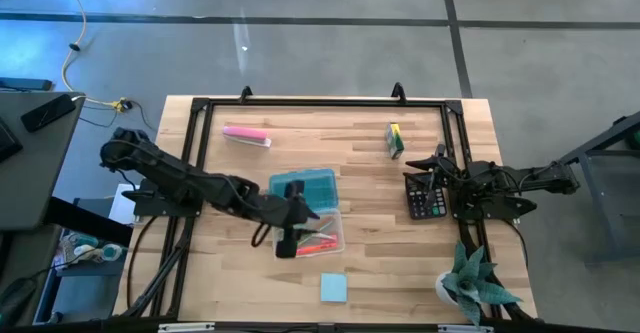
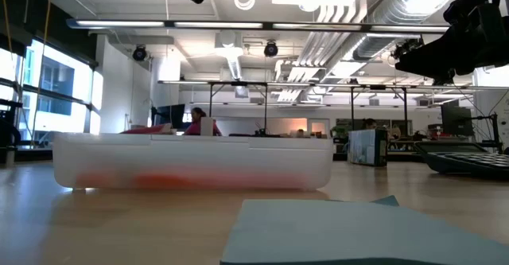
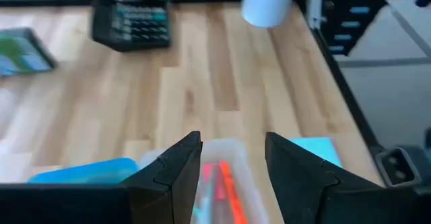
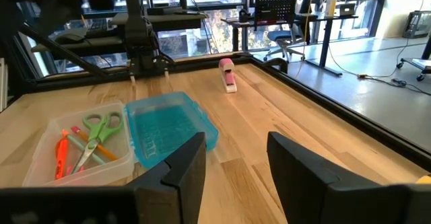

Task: Pack school essentials
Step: Put the blue sticky notes into the supply box

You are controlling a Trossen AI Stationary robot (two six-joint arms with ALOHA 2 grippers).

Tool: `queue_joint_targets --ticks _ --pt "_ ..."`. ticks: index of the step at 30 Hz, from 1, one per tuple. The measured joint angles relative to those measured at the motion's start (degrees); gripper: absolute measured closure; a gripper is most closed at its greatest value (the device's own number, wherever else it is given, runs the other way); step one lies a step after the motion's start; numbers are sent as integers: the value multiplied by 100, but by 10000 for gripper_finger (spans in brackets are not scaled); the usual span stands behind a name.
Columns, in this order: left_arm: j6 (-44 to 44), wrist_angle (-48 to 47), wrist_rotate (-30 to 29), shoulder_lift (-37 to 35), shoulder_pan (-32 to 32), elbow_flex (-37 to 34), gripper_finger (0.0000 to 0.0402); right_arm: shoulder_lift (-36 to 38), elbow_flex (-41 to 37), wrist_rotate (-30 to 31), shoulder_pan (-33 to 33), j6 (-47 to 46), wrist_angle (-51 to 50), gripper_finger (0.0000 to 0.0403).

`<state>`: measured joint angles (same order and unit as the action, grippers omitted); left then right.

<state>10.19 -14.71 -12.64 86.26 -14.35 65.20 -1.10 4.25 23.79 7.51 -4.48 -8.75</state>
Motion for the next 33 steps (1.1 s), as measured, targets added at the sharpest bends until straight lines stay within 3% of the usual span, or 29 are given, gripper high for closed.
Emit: queue_joint_targets --ticks 9,16,33 --pt "384 -114 -182 843 -568 597 245 -2 0 5 0 -1 -2 254" --pt "468 -209 -645 1423 -945 882 245 -2 0 7 0 1 -2 254" --pt "1325 -703 -1632 1689 -2097 1035 245 -2 0 7 0 -1 -2 254"
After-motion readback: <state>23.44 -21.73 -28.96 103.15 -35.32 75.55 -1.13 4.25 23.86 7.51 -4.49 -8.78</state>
